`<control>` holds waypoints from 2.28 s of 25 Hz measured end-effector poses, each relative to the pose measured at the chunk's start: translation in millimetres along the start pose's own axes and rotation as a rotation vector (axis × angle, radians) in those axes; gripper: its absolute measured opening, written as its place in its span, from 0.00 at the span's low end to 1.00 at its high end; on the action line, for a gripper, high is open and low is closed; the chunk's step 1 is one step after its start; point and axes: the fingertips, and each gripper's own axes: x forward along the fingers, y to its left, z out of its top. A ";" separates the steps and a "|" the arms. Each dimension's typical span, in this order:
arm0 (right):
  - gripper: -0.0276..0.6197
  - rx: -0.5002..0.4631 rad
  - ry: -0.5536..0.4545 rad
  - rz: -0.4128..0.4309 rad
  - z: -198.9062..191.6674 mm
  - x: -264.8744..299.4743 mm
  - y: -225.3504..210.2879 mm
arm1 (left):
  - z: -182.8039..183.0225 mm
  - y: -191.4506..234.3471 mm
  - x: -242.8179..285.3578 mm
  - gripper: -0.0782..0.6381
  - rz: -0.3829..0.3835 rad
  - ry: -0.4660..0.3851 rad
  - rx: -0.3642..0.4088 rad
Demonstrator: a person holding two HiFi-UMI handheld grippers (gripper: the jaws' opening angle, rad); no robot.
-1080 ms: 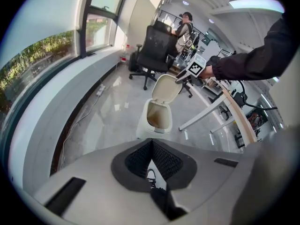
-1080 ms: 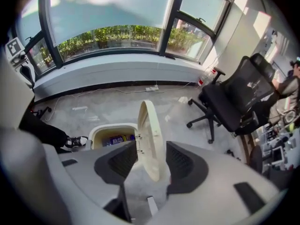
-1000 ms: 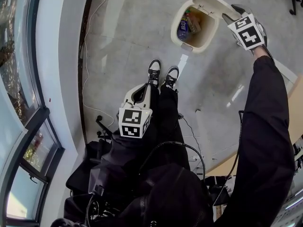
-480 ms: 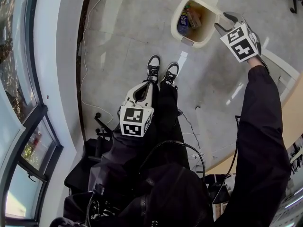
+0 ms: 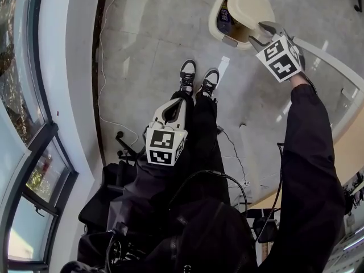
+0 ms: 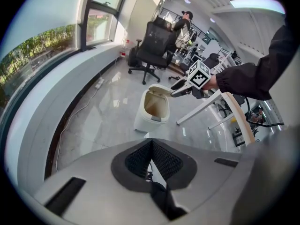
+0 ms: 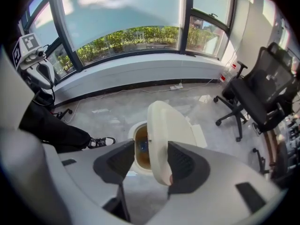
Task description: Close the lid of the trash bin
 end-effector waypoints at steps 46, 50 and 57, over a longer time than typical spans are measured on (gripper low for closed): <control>0.37 0.121 0.075 0.074 -53.4 137.9 66.2 | -47.7 12.5 13.8 0.11 -0.004 0.046 0.011; 0.37 0.133 0.075 0.077 -53.7 140.2 68.4 | -50.7 14.3 12.3 0.11 -0.002 0.049 0.014; 0.37 0.178 0.026 0.038 -44.4 123.1 66.2 | -49.0 13.5 8.7 0.11 0.000 0.038 0.031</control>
